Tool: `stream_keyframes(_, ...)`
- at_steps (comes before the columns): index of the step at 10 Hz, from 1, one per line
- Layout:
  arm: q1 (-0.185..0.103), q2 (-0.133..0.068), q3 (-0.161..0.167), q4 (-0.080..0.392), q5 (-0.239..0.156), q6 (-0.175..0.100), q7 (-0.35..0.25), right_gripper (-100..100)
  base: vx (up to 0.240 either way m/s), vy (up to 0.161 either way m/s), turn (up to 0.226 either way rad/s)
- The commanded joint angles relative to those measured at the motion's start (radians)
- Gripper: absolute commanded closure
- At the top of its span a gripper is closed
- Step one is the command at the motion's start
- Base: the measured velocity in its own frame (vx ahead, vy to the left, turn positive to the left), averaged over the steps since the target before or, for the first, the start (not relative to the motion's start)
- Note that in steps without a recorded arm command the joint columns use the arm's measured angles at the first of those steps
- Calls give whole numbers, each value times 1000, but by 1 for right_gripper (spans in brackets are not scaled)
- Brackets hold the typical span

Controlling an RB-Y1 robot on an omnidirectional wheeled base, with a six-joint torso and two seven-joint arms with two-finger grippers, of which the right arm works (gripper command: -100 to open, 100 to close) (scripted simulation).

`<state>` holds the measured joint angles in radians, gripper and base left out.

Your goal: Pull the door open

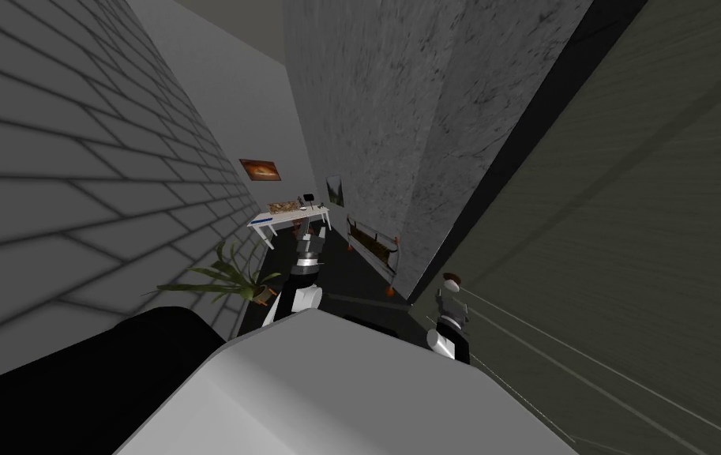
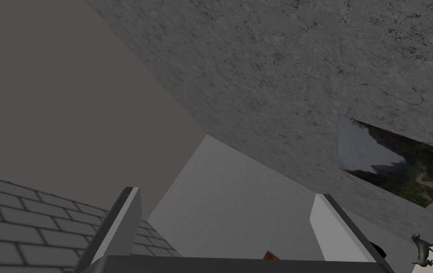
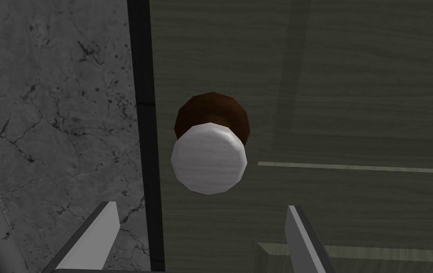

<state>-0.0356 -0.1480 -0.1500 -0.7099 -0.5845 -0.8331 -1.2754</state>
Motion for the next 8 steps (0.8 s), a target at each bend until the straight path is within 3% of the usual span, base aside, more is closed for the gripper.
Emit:
stream_keyframes(1,3,-23,1,14,-1,-4,-28,-100,132,-9,31)
stream_keyframes(2,15,-49,2,21,-3,-6,-59,-100,158,8,41)
stream_keyframes(3,15,-49,2,21,-3,-6,-59,-100,113,6,22)
stream_keyframes(4,27,-74,4,27,-4,-8,-88,-100,104,11,36)
stream_keyframes(7,48,-122,6,40,-6,-11,-143,-100,132,-8,34)
stream_keyframes(8,39,-111,6,44,-5,-14,-131,-100,81,-16,8)
